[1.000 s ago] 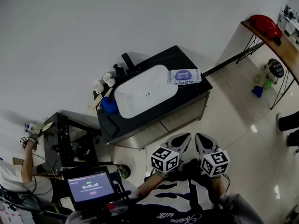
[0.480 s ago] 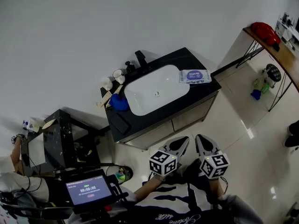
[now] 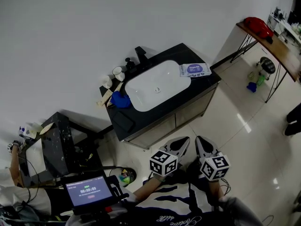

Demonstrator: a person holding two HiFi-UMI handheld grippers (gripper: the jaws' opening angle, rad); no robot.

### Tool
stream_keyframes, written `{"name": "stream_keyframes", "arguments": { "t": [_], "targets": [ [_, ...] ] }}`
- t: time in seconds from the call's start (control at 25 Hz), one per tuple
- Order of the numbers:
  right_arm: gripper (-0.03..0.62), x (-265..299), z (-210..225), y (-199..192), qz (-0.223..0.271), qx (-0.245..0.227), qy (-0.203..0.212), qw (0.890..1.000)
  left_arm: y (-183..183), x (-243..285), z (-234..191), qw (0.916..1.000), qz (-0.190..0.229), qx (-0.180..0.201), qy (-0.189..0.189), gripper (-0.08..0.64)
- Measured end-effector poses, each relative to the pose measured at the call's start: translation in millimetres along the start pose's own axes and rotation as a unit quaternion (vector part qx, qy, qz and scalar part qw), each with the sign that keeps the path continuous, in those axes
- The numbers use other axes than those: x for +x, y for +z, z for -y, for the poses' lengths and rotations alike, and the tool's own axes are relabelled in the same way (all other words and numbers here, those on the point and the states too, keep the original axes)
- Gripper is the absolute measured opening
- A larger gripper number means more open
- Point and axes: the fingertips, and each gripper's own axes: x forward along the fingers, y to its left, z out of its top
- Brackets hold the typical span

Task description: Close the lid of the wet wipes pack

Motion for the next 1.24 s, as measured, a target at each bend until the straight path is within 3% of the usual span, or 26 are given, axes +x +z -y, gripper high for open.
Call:
{"name": "stream_keyframes", "arguments": {
  "t": [0.44,1.24],
  "targets": [
    [-0.002,-2.9,-16.2,-14.1,0.000,-0.009,-0.007,1.000,-9.8,-14.1,0.1,0.9998,-0.007,0.007,-0.017,0.001],
    [-0.002,15.7,-32.5,-15.6,-0.021,-0.030,0.006,0.999,0.1,-33.9,-29.3,0.9996,0.016,-0.018,0.014,0.002]
  ]
}}
